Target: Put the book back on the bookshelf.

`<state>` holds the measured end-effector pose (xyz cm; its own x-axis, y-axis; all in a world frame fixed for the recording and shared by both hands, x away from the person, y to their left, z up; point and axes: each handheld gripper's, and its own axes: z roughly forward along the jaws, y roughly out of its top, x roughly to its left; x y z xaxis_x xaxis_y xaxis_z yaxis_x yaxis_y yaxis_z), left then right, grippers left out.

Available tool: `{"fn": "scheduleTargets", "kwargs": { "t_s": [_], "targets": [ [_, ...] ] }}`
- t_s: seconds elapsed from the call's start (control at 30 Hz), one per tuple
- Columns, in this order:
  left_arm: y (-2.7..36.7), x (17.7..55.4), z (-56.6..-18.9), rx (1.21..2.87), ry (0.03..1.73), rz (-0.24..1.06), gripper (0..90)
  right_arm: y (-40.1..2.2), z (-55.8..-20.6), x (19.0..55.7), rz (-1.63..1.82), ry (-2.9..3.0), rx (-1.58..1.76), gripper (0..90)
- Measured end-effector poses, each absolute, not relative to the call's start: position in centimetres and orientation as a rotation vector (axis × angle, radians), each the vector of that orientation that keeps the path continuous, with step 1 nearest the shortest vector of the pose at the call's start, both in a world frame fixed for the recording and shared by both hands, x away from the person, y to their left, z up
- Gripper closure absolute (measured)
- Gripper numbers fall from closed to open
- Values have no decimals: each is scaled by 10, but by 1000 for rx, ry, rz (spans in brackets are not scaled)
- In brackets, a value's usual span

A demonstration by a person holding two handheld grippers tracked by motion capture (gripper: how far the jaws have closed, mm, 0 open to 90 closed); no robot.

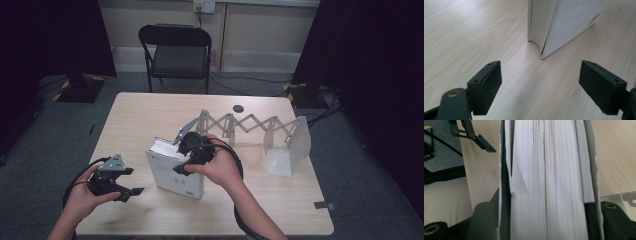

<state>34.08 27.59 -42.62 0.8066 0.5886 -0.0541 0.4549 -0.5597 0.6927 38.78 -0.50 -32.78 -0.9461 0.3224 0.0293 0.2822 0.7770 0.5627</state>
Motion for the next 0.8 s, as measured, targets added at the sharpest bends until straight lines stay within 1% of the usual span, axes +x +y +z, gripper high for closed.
{"fn": "scheduleTargets", "kwargs": {
  "t_s": [0.07,0.33,0.8],
  "targets": [
    [276,341,-426,2259,766,236,184,-2,-329,389,899,2910,507,422],
    [277,341,-426,2259,768,240,184,0,-329,387,893,2900,538,501],
    [279,341,-426,2246,770,239,178,-3,-327,387,889,2882,592,520]
  ]
}}
